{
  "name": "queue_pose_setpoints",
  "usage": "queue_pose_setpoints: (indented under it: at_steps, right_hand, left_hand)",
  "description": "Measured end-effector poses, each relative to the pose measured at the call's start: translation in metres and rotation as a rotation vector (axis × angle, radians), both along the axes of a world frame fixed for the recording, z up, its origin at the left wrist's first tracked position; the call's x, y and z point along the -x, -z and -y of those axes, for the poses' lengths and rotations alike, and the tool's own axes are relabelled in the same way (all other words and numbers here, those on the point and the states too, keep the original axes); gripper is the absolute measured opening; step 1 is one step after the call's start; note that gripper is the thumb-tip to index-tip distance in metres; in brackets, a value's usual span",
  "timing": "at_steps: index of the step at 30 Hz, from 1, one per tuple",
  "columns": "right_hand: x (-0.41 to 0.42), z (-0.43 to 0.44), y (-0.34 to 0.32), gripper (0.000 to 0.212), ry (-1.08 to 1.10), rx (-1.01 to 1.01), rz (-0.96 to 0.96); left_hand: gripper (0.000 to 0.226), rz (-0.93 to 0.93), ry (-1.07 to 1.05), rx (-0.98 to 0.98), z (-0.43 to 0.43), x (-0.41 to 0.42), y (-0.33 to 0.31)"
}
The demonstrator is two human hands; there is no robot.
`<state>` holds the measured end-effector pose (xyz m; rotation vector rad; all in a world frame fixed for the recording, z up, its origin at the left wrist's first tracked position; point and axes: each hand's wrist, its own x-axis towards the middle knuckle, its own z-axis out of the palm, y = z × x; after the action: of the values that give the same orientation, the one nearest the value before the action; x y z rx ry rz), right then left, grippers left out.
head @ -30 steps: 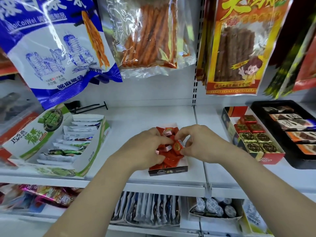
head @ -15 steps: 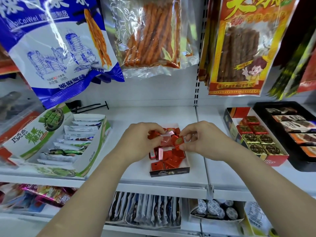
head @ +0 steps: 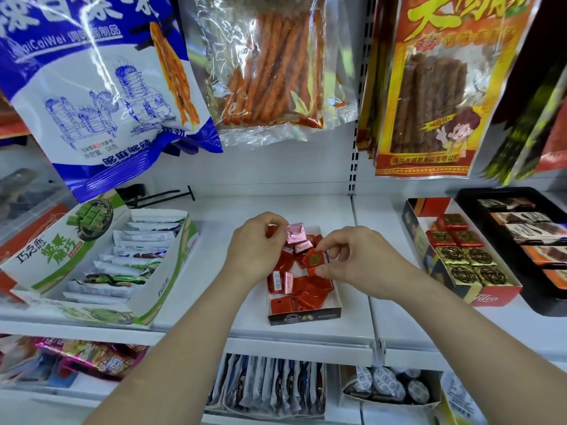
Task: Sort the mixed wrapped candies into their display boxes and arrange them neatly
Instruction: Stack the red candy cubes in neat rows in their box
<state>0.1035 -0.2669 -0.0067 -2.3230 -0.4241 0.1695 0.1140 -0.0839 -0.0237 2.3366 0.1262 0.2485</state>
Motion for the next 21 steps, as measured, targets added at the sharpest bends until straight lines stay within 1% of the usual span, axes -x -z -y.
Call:
queue_pose_setpoints:
  at_steps: [4, 8, 10, 12, 14, 16, 18, 19, 21]
  right_hand:
    - [0.001, 0.0, 0.004, 0.031, -0.019, 0.018, -0.023]
    - [0.0, 0.001, 0.005, 0.031, -0.035, 0.087, 0.018]
    - [0.001, 0.002, 0.004, 0.03, -0.062, 0.12, 0.028]
    - [0.001, 0.003, 0.003, 0.029, -0.089, 0.152, 0.037]
    - [0.001, 0.004, 0.002, 0.027, -0.101, 0.182, 0.045]
    - [0.001, 0.005, 0.0, 0.027, -0.106, 0.209, 0.057]
    - [0.001, 0.007, -0.001, 0.025, -0.117, 0.237, 0.078]
    - [0.001, 0.008, -0.001, 0.021, -0.117, 0.239, 0.091]
    - [0.0, 0.009, -0.001, 0.012, -0.121, 0.243, 0.126]
  left_hand:
    - [0.025, -0.007, 0.031, -0.199, 0.003, -0.002, 0.001]
    - [0.029, -0.063, 0.059, -0.228, 0.001, -0.002, 0.0]
    - [0.03, -0.05, 0.048, -0.24, -0.001, -0.001, -0.003]
    - [0.029, 0.001, 0.05, -0.264, -0.002, 0.004, -0.011]
    - [0.02, 0.029, 0.143, -0.32, -0.001, 0.014, -0.024]
    - [0.01, -0.045, 0.295, -0.415, 0.005, 0.029, -0.036]
    - [0.017, -0.102, 0.4, -0.573, 0.015, 0.042, -0.038]
    - [0.023, -0.108, 0.417, -0.635, 0.02, 0.047, -0.037]
    - [0.03, -0.1, 0.399, -0.699, 0.025, 0.049, -0.034]
